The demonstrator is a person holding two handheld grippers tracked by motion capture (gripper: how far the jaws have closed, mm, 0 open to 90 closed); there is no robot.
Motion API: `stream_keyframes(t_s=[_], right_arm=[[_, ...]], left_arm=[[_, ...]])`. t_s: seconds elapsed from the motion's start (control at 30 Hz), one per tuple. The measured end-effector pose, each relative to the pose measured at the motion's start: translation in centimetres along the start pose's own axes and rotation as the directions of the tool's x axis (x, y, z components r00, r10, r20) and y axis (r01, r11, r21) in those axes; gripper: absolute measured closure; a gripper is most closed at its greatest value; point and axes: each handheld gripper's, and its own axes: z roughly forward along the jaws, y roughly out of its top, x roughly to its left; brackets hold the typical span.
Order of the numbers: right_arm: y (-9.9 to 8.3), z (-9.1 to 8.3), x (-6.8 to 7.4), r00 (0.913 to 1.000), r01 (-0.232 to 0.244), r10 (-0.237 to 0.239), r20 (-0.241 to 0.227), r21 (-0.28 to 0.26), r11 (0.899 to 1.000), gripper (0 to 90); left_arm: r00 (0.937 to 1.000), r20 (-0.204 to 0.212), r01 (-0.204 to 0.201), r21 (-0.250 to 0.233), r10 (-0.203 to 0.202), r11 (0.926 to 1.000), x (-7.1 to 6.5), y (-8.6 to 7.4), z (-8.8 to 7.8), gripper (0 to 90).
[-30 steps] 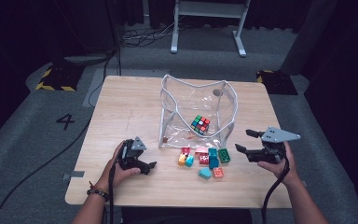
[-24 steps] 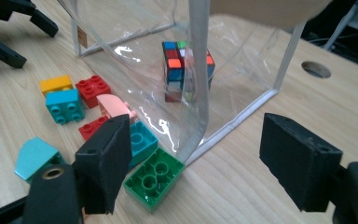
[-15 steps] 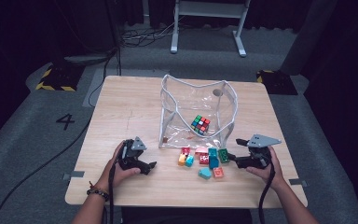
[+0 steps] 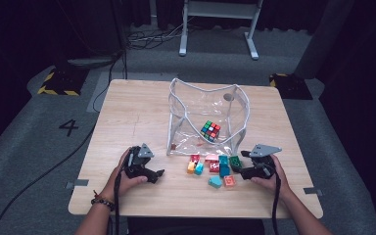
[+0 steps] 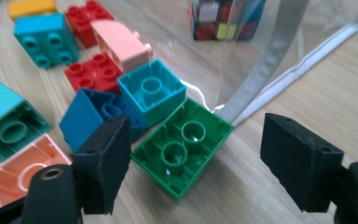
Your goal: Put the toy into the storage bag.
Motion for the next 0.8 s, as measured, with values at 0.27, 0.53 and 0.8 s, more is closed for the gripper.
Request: stream_keyframes(t_s=[0.27, 0.53, 0.8], right_arm=[[-0.3, 0.8, 0.0, 1.0, 0.002, -0.002, 0.003, 0.032, 0.999, 28.2], [-0.6, 0.6, -0.8, 0.9992, -0.031, 0.03, 0.028, 0.034, 0.999, 36.3], [-1.1, 0.0, -1.5, 0.9982, -0.045, 0.043, 0.042, 0.045, 0.998, 37.3]], left_arm=[[1.0, -0.002, 0.003, -0.005, -0.003, 1.0, 0.0, 0.0, 0.0, 4.6], [1.0, -0.001, 0.005, -0.001, -0.005, 1.0, 0.0, 0.0, 0.0, 4.6], [1.0, -0.006, 0.001, -0.005, -0.001, 1.0, 0.0, 0.0, 0.0, 4.6]])
